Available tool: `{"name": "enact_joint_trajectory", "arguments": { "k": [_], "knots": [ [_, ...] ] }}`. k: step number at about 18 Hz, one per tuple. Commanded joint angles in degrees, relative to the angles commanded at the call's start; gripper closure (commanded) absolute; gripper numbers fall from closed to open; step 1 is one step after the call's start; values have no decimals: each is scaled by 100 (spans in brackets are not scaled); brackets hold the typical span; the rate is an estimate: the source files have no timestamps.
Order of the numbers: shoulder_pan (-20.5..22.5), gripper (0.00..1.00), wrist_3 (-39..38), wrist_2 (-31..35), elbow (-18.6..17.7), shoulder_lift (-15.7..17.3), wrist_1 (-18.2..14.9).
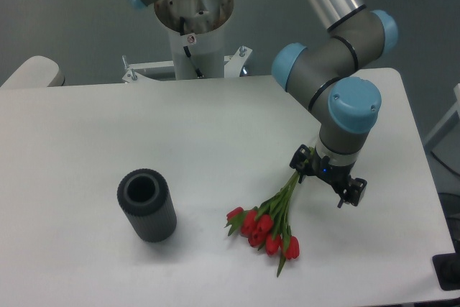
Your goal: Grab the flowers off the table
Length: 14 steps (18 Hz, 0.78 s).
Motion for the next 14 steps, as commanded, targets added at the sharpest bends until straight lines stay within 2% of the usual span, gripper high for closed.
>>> {"name": "enact_joint_trajectory", "arguments": {
  "k": [3,14],
  "knots": [
    [-62,0,-219,9,-466,53,492],
    [-141,0,-150,-9,-1056,88,985]
  ]
}}
